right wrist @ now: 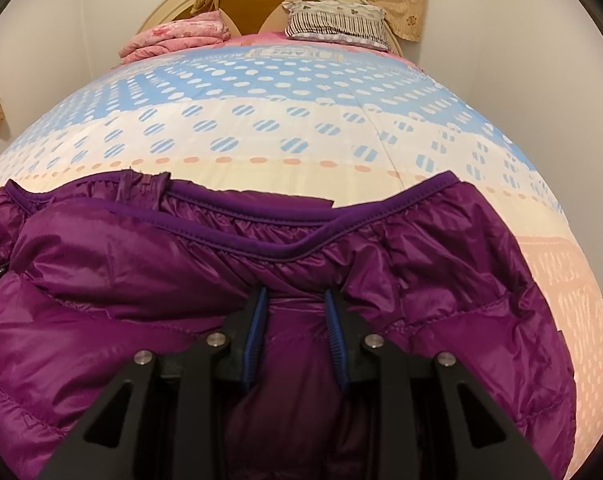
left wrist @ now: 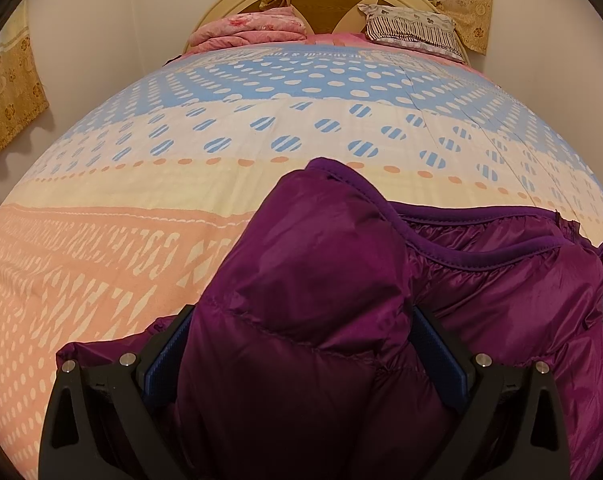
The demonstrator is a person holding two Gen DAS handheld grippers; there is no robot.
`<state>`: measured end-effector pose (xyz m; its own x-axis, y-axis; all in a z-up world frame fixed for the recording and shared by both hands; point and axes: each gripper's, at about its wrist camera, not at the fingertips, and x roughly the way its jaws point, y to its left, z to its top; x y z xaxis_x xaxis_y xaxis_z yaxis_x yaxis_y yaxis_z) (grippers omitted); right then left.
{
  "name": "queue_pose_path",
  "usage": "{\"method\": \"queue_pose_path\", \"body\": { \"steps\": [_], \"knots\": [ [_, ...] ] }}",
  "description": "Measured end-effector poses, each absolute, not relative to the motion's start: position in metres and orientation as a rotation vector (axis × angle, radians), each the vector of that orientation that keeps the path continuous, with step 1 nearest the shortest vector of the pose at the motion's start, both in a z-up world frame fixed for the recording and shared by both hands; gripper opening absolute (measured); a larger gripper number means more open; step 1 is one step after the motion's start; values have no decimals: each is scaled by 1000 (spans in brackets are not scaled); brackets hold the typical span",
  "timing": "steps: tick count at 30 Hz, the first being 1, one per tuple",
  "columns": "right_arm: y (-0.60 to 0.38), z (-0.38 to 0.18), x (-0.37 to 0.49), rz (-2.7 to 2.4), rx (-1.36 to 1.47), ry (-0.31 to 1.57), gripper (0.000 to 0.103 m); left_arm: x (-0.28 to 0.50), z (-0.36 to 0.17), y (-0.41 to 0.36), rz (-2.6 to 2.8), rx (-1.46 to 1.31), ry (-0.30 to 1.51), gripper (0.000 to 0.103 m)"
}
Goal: Fold large clothes
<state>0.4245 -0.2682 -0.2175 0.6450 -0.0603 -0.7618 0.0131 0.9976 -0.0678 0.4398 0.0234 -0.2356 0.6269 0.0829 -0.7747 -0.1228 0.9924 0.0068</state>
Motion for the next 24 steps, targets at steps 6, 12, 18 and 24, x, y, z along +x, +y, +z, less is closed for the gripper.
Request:
{"method": "queue_pose_path", "body": {
  "steps": [6, 12, 18, 24],
  "knots": [
    [-272, -193, 416, -52, 28, 872, 41, 421, -194, 19, 135, -39, 806, 101],
    [-231, -184, 417, -14, -8, 825, 51, 421, -185, -13, 103, 9, 754, 102],
    [-236, -209, 425, -15, 12, 847, 61, 436, -219, -3, 100, -22, 830, 102],
    [-231, -214, 424, -33, -9, 851, 61, 440, -225, -8, 94, -17, 852, 102]
  ]
}}
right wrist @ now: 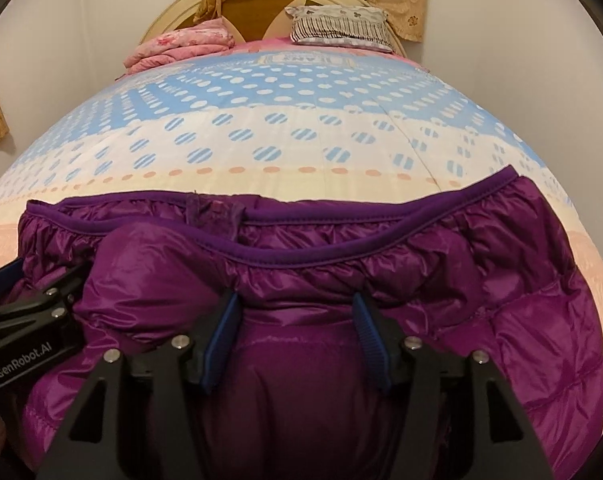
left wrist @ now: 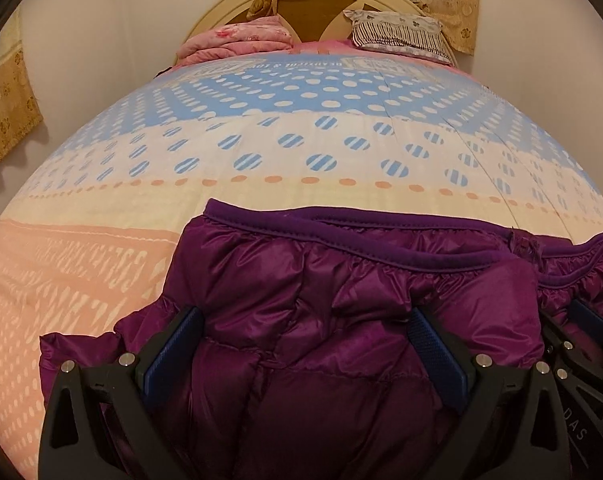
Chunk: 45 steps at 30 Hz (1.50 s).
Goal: Fold large clothes
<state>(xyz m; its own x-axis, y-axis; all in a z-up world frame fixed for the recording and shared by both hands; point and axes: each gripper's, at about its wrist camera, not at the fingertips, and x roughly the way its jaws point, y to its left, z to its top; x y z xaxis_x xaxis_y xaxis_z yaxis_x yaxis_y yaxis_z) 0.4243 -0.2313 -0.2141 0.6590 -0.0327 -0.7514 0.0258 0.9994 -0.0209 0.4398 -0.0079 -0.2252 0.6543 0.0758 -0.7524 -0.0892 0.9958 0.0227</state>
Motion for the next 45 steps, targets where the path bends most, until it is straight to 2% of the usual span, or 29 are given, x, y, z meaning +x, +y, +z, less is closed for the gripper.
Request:
{"method": "queue_pose_path", "body": {
  "steps": [9, 15, 17, 19, 23, 26, 32, 37, 45],
  "knots": [
    [-229, -217, 426, -39, -22, 864, 62, 444, -224, -14, 78, 2, 892, 102],
    [-238, -191, 394, 10, 32, 859, 62, 382, -184, 7, 36, 23, 817, 102],
    [-232, -178, 362, 15, 10, 792, 68, 351, -180, 19, 41, 16, 781, 102],
    [-227, -182, 346, 18, -1, 788, 71, 337, -188, 25, 48, 5, 776, 102],
    [-214, -206, 338, -9, -76, 791, 71, 337, -219, 20, 92, 48, 817, 102],
    [-209, -214, 338, -22, -106, 790, 72, 332, -224, 18, 101, 53, 779, 102],
    [-211, -209, 339, -14, -104, 812, 73, 318, -214, 27, 115, 51, 777, 102],
    [-208, -184, 289, 26, -32, 755, 77, 269, -191, 71, 160, -26, 692, 102],
    [-197, -213, 272, -14, -88, 766, 81, 259, -232, 104, 93, -242, 825, 102]
  ]
}}
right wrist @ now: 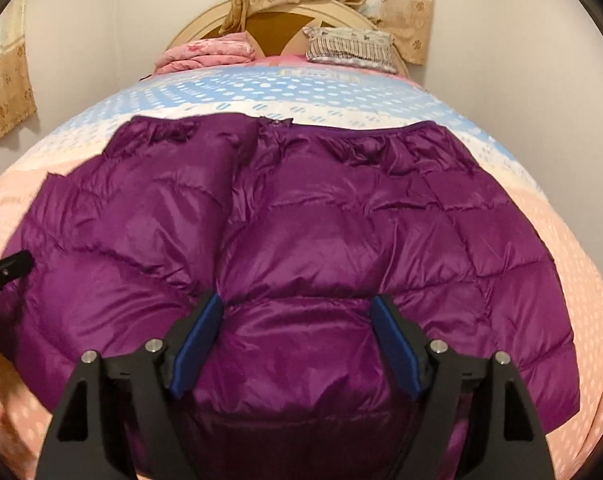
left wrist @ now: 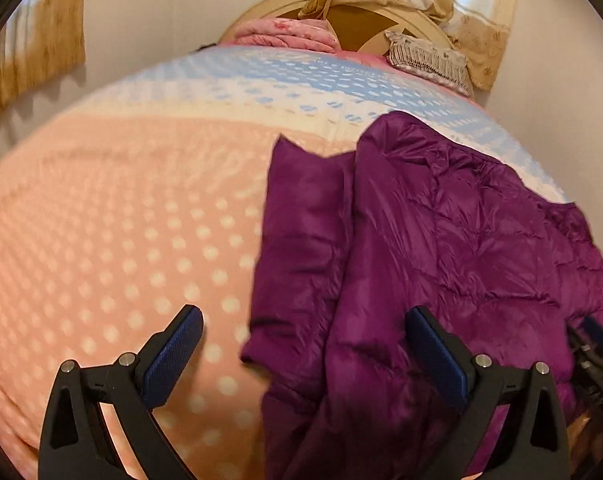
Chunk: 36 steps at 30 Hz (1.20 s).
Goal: Fold large clothes
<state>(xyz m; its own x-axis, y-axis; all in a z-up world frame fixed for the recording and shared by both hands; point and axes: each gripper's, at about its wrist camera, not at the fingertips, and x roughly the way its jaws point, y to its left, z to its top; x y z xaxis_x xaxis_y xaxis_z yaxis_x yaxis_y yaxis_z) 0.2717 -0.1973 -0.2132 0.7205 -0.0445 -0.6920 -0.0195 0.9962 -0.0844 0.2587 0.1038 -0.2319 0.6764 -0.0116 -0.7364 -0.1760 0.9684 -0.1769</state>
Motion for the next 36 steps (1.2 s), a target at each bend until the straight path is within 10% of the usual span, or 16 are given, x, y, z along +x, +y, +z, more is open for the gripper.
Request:
{"method": "queue_pose_path", "body": {
  "steps": [4, 16, 36],
  "knots": [
    [-195, -217, 275, -29, -105, 769, 82, 251, -238, 105, 72, -286, 813, 101],
    [-199, -209, 273, -6, -95, 786, 83, 238, -226, 87, -47, -254, 782, 31],
    [-186, -221, 263, -45, -133, 790, 90, 237, -205, 99, -70, -221, 741, 12]
  ]
}}
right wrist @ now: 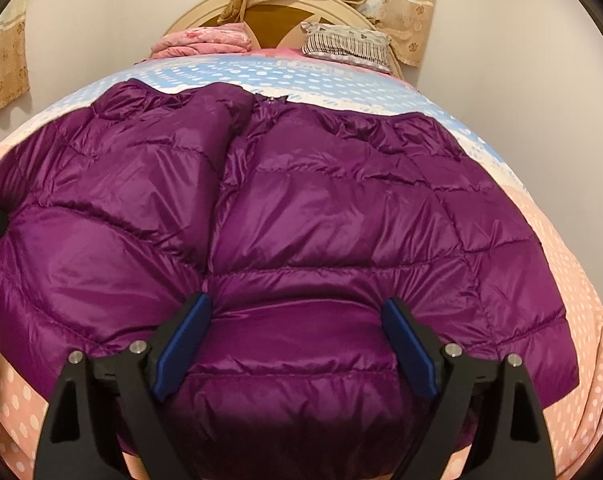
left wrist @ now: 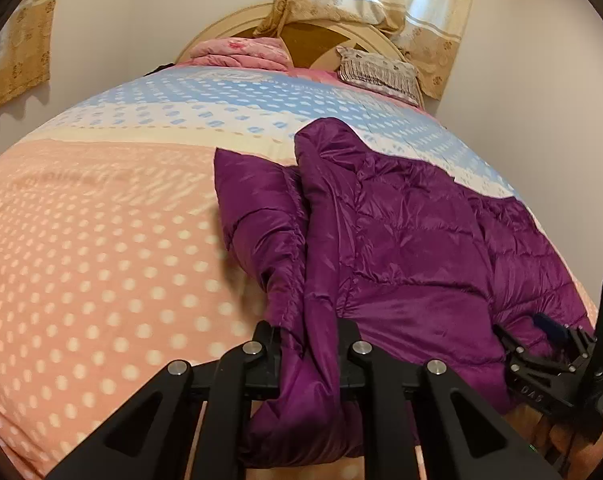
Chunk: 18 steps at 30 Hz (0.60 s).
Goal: Fold large clothes
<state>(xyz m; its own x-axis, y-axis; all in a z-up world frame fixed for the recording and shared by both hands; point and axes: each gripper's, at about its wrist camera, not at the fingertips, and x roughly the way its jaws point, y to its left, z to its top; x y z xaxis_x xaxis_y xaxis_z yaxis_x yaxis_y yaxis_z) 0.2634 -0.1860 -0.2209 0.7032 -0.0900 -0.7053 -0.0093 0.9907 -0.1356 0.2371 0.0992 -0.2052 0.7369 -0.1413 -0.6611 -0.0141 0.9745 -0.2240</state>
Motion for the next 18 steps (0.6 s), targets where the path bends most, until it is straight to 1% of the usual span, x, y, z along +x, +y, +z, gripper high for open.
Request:
{"method": "queue_pose_path", "body": {
  "steps": [6, 9, 10, 13, 16, 18],
  "knots": [
    [-140, -219, 255, 47, -151, 771, 90, 219, -180, 142, -17, -222, 721, 11],
    [-134, -211, 253, 140, -117, 763, 89, 212, -160, 153, 12, -192, 685, 11],
    [-139, -203, 249, 165, -92, 754, 87, 210, -150, 155, 18, -180, 663, 11],
    [-174, -176, 235, 139, -49, 678, 88, 205, -123, 141, -2, -141, 606, 11],
    [-232, -156, 231, 39, -21, 637, 91, 204, -94, 97, -61, -59, 533, 11],
    [-273, -154, 232, -60, -14, 637, 92, 206, -81, 67, -109, -18, 501, 11]
  ]
}}
